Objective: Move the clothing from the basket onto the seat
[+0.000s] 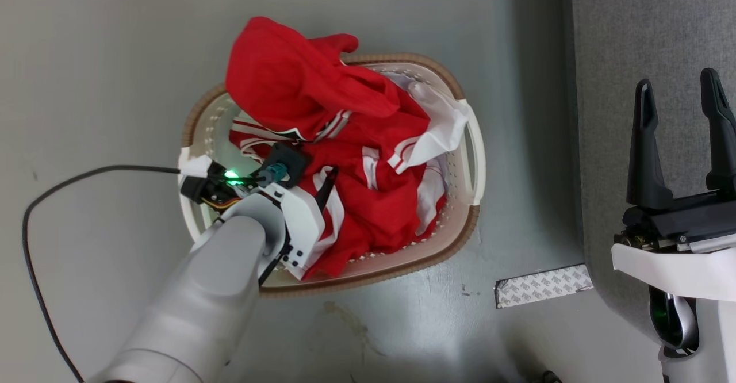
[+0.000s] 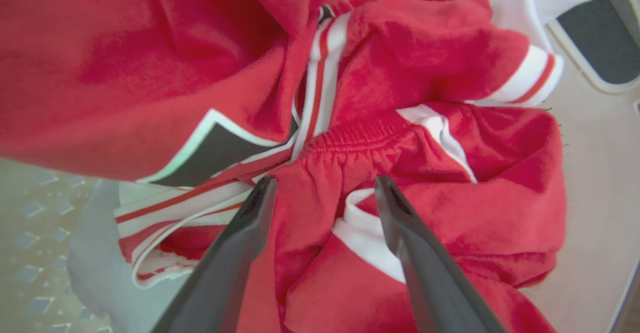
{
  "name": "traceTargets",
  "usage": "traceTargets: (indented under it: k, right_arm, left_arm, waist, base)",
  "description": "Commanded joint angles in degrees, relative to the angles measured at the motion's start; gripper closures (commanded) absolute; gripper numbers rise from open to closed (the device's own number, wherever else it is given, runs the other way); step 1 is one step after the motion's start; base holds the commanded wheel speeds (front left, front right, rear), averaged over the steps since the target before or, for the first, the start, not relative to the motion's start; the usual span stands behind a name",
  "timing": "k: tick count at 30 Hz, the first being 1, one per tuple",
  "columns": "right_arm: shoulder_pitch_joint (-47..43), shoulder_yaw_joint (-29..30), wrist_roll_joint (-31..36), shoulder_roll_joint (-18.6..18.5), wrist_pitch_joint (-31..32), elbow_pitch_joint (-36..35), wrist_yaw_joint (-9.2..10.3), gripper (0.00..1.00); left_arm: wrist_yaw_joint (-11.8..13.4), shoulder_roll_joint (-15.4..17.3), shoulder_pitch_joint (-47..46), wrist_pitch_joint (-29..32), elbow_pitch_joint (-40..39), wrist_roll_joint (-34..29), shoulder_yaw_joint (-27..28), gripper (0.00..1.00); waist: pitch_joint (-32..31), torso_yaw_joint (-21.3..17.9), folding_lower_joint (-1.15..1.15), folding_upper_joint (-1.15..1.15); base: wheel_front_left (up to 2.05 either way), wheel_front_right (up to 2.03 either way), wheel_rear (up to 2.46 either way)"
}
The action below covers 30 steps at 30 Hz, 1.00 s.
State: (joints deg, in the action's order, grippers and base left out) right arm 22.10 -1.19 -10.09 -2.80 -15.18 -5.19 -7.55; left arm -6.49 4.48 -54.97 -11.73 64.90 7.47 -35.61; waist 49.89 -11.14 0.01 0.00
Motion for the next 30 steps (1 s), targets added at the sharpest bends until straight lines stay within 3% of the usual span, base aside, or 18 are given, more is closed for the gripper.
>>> traceTargets:
  k: [1, 9, 25, 26, 27, 28, 29, 30]
  right_arm:
    - [0.12, 0.17, -0.21, -0.17, 0.04, -0.12, 0.12, 0.0]
    - [-0.03, -0.26, -1.0, -0.17, 0.04, -0.18, 0.12, 0.0]
    - [0.72, -0.48, -2.09, -0.17, 0.04, -0.25, 0.12, 0.0]
    - [0.82, -0.55, -2.14, -0.17, 0.04, -0.31, 0.12, 0.0]
    - [0.91, -0.66, -2.15, -0.17, 0.04, -0.36, 0.12, 0.0]
    - [1.01, -0.75, -2.24, -0.17, 0.04, -0.43, 0.12, 0.0]
    - [1.08, -0.8, -2.35, -0.17, 0.04, -0.45, 0.12, 0.0]
    - [1.07, -0.83, -2.46, -0.17, 0.04, -0.48, 0.12, 0.0]
  left_arm:
    - [0.32, 1.19, -0.32, -0.14, 0.75, -0.45, 0.13, 0.0]
    - [1.08, 1.6, -2.59, 0.32, 4.15, -0.3, -0.59, 0.0]
    - [0.1, 0.18, -3.88, 0.46, 6.49, 0.51, -3.17, 0.0]
    - [0.04, 0.13, -4.11, 0.54, 6.6, 0.32, -3.47, 0.2]
    - [0.02, 0.09, -4.28, 0.6, 6.68, 0.32, -3.65, 0.55]
    - [-0.08, 0.05, -4.49, 0.52, 6.73, 0.48, -3.79, 0.84]
    - [-0.17, -0.05, -4.62, 0.34, 6.77, 0.53, -4.01, 1.0]
    - [-0.28, -0.14, -4.63, 0.3, 6.85, 0.56, -4.25, 1.0]
  waist:
    - [0.19, -0.14, -0.01, 0.0]
    - [1.16, -0.9, -0.01, 0.0]
    - [3.07, -1.74, -0.01, 0.0]
    - [3.35, -1.8, -0.01, 0.0]
    - [3.6, -1.88, -0.01, 0.0]
    - [3.9, -1.98, -0.01, 0.0]
    - [4.07, -2.03, -0.01, 0.0]
    - [4.22, -2.07, -0.01, 0.0]
  base:
    - [0.0, 0.0, 0.0]
    - [0.0, 0.0, 0.0]
    - [0.0, 0.0, 0.0]
    - [0.0, 0.0, 0.0]
    - [0.0, 0.0, 0.0]
    - [0.0, 0.0, 0.0]
    - [0.0, 0.0, 0.0]
    - [0.0, 0.0, 0.0]
